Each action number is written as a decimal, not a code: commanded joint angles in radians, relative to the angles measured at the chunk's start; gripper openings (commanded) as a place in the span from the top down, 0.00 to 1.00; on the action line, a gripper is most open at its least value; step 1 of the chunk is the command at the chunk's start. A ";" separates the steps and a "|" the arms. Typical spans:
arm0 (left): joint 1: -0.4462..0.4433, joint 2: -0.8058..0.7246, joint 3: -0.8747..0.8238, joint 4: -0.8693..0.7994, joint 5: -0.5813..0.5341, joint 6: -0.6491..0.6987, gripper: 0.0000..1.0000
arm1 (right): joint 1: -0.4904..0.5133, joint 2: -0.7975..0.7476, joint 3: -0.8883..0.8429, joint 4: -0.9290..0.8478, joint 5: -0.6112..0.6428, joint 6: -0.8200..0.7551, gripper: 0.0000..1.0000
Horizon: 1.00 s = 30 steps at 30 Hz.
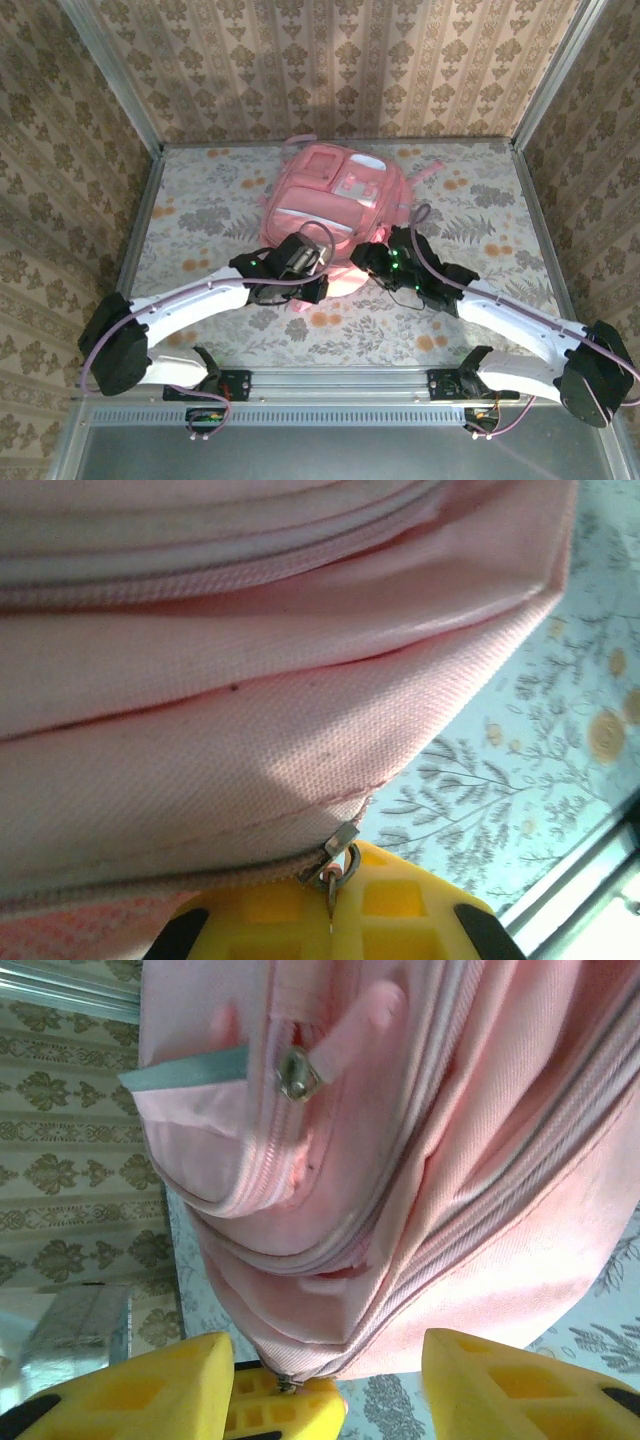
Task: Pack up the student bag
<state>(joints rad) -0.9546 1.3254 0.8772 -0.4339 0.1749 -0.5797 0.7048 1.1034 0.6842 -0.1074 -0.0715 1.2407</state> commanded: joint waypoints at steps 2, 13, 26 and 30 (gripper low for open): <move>-0.042 0.039 0.089 0.015 0.059 0.049 1.00 | -0.003 -0.014 -0.083 0.072 -0.067 0.125 0.55; -0.056 0.029 0.140 -0.014 0.049 0.066 1.00 | -0.001 -0.150 -0.113 0.002 -0.011 0.116 0.85; -0.062 0.033 0.161 -0.008 0.054 0.066 1.00 | 0.035 -0.095 -0.210 0.296 -0.042 0.267 0.50; -0.070 0.046 0.165 -0.001 0.058 0.067 1.00 | 0.043 -0.049 -0.170 0.340 -0.033 0.272 0.49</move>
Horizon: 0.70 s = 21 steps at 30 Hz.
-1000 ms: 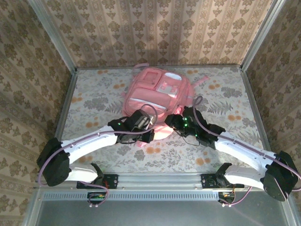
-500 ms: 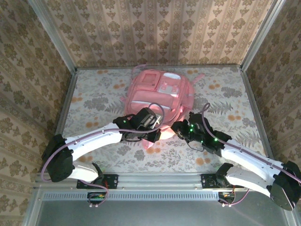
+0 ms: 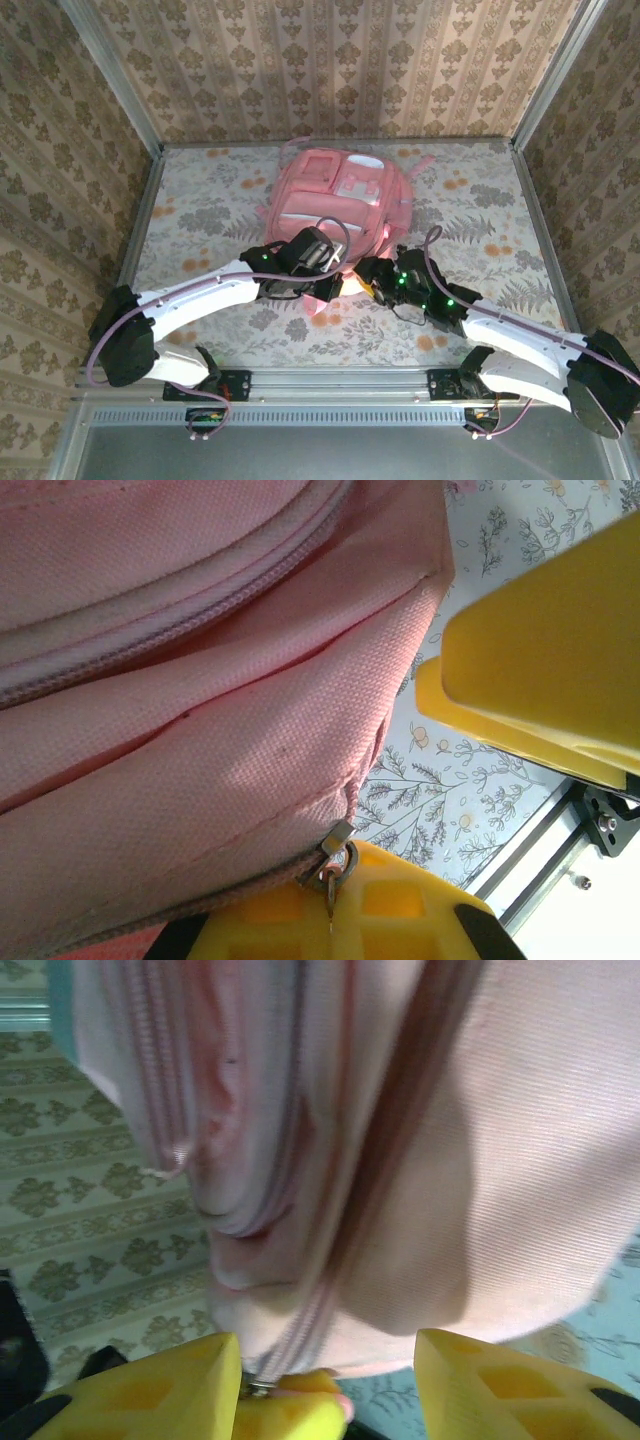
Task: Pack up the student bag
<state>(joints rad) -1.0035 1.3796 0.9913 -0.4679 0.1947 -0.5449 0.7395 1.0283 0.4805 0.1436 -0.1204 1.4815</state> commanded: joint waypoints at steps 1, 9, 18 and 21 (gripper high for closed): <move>-0.024 -0.005 0.052 0.035 0.040 0.032 1.00 | 0.010 0.042 0.043 0.099 0.017 0.033 0.49; -0.035 -0.009 0.056 0.049 0.047 0.043 1.00 | 0.020 0.174 0.090 0.133 0.023 0.037 0.59; -0.027 -0.019 0.022 0.008 0.003 0.059 1.00 | 0.013 0.178 0.158 -0.056 0.105 -0.092 1.00; -0.009 -0.035 0.005 -0.025 -0.016 0.062 1.00 | 0.010 0.155 0.170 -0.129 0.133 -0.135 1.00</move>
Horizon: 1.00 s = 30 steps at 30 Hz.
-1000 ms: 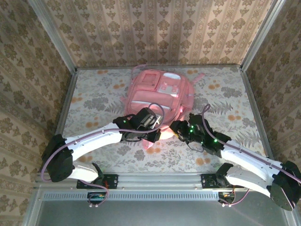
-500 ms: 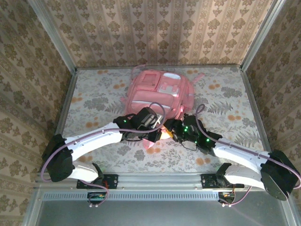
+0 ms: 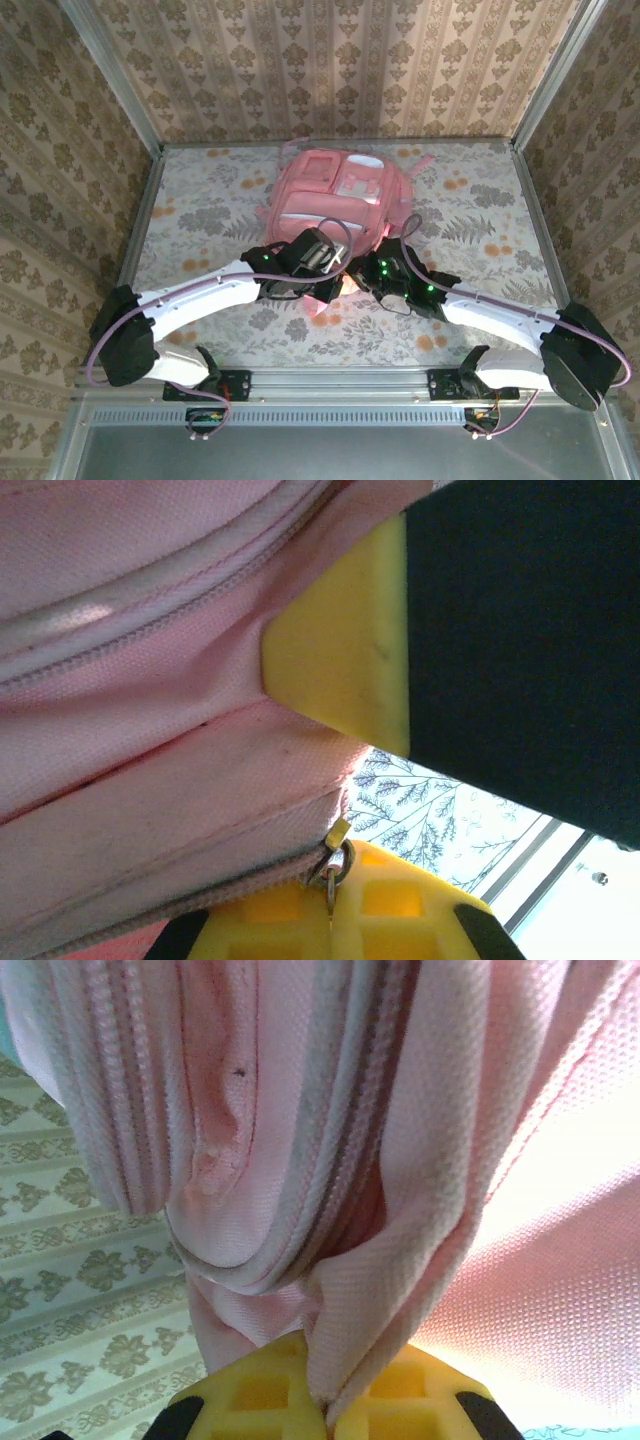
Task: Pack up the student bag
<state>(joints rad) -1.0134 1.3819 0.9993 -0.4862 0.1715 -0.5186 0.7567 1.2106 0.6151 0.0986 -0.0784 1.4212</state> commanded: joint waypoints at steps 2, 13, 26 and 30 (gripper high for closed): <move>0.020 -0.056 -0.020 -0.025 -0.003 0.033 1.00 | -0.008 -0.041 0.055 -0.143 0.113 -0.116 1.00; 0.090 -0.144 -0.093 -0.079 0.008 0.030 1.00 | -0.031 -0.059 0.083 -0.254 0.145 -0.197 1.00; 0.178 -0.198 -0.178 -0.096 0.051 0.025 1.00 | -0.099 -0.078 0.091 -0.304 0.117 -0.259 1.00; 0.198 -0.193 -0.208 -0.079 0.060 0.023 1.00 | -0.127 -0.080 0.095 -0.319 0.101 -0.289 1.00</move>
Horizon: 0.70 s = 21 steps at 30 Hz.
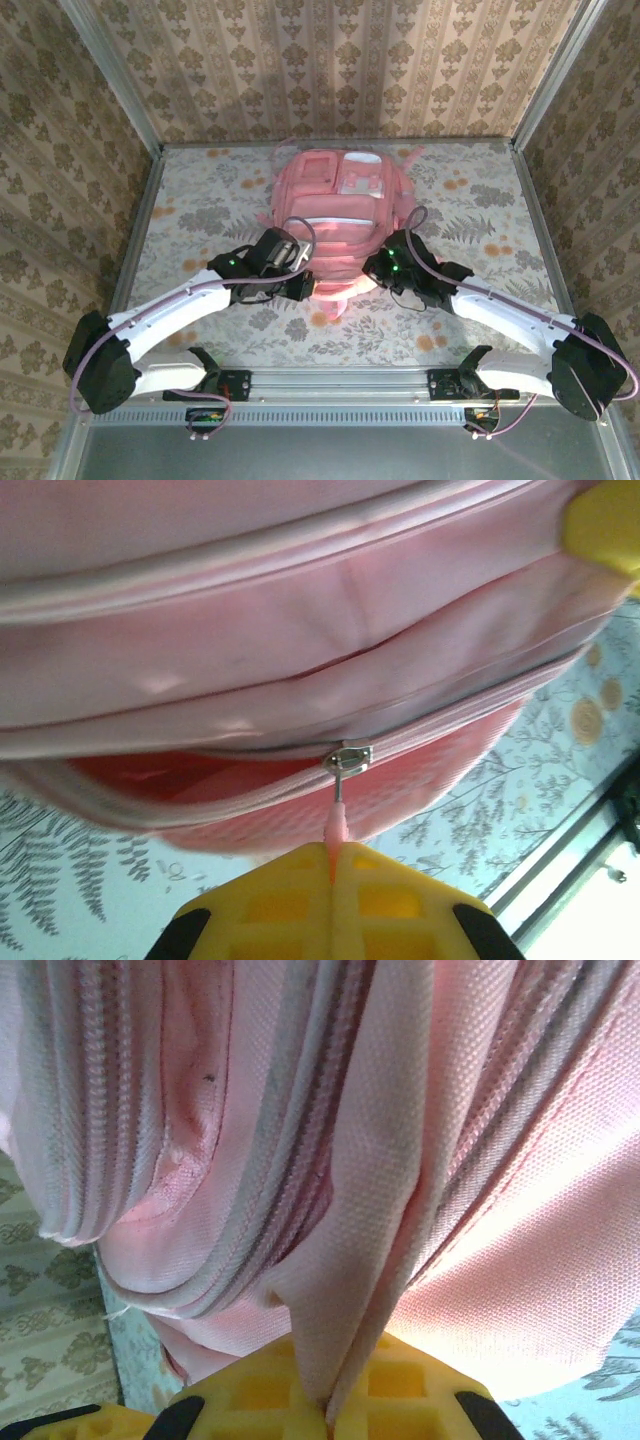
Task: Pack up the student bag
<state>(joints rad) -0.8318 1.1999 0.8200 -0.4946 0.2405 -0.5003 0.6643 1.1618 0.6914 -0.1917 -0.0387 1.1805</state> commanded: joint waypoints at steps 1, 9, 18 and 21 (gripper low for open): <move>0.017 -0.006 -0.035 -0.067 -0.008 0.005 1.00 | -0.043 -0.031 0.018 -0.028 0.053 -0.054 1.00; 0.017 0.022 -0.045 -0.063 -0.075 -0.001 1.00 | -0.121 -0.027 0.027 -0.058 0.004 -0.142 1.00; 0.008 0.096 -0.029 -0.020 -0.130 -0.021 1.00 | -0.173 0.023 0.081 -0.155 0.003 -0.228 0.88; -0.004 0.124 -0.027 0.020 -0.110 -0.025 1.00 | -0.173 0.031 0.090 -0.141 -0.034 -0.247 0.73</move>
<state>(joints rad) -0.8276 1.2984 0.7921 -0.4675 0.1577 -0.5049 0.5060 1.1896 0.7338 -0.3264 -0.1013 0.9783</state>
